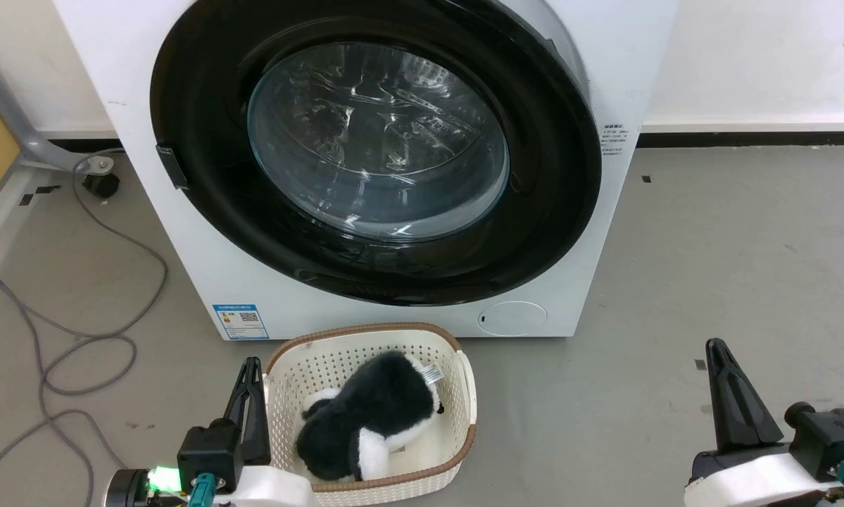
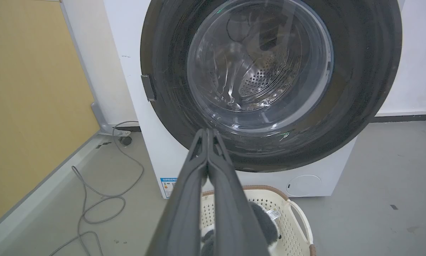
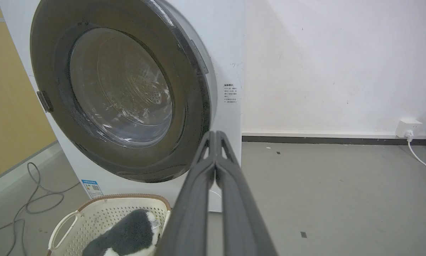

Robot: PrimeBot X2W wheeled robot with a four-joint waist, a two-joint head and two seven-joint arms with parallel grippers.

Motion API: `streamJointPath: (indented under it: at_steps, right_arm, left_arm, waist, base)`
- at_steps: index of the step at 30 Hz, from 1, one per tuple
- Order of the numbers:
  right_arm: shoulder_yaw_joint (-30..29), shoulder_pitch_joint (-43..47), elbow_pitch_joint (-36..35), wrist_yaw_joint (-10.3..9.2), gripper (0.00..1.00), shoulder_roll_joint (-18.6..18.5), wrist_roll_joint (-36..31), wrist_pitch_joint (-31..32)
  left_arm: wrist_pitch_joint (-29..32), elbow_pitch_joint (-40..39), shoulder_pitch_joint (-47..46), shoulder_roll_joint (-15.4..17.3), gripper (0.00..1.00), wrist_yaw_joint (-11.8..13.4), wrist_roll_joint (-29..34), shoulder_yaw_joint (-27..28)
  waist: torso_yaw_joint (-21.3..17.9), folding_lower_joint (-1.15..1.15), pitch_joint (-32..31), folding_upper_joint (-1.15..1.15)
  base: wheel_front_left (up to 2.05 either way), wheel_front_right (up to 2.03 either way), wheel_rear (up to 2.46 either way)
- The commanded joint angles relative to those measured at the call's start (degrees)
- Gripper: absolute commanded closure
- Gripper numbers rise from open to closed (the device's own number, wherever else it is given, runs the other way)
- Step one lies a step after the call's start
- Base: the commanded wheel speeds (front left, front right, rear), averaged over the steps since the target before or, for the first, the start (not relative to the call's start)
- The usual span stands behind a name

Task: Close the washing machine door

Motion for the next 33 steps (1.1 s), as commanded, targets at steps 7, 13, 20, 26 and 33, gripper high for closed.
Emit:
streamJointPath:
  at_steps: [7, 13, 20, 26, 33]
  right_arm:
    - [0.34, -0.2, -0.57, -0.01, 1.0, 0.07, -0.43, 1.08]
    - [0.5, -0.24, -0.72, -0.02, 1.0, 0.08, -0.71, 1.66]
    - [0.72, -0.3, -0.92, -0.02, 1.0, 0.09, -1.09, 2.49]
    - [0.91, -0.35, -1.09, -0.02, 1.0, 0.11, -1.42, 3.2]
    - [1.14, -0.4, -1.29, -0.02, 1.0, 0.12, -1.81, 4.02]
  left_arm:
    - [1.11, -0.65, -0.28, -0.02, 1.0, -0.8, 0.29, 0.64]
    - [1.7, -0.89, -0.33, -0.05, 1.0, -1.24, 0.33, 0.92]
    - [2.52, -1.23, -0.39, -0.09, 1.0, -1.85, 0.4, 1.3]
    - [3.22, -1.52, -0.45, -0.12, 1.0, -2.37, 0.45, 1.63]
    - [4.04, -1.86, -0.51, -0.16, 1.0, -2.98, 0.52, 2.02]
  waist:
    - [0.15, 0.01, 0.01, 0.0]
    - [0.24, 0.01, 0.02, 0.0]
    - [0.38, 0.01, 0.04, 0.0]
    - [0.5, 0.01, 0.05, 0.0]
    - [0.64, 0.01, 0.07, 0.0]
  base:
    - [0.0, 0.0, 0.0]
    - [0.0, 0.0, 0.0]
    - [0.0, 0.0, 0.0]
    - [0.0, 0.0, 0.0]
    - [0.0, 0.0, 0.0]
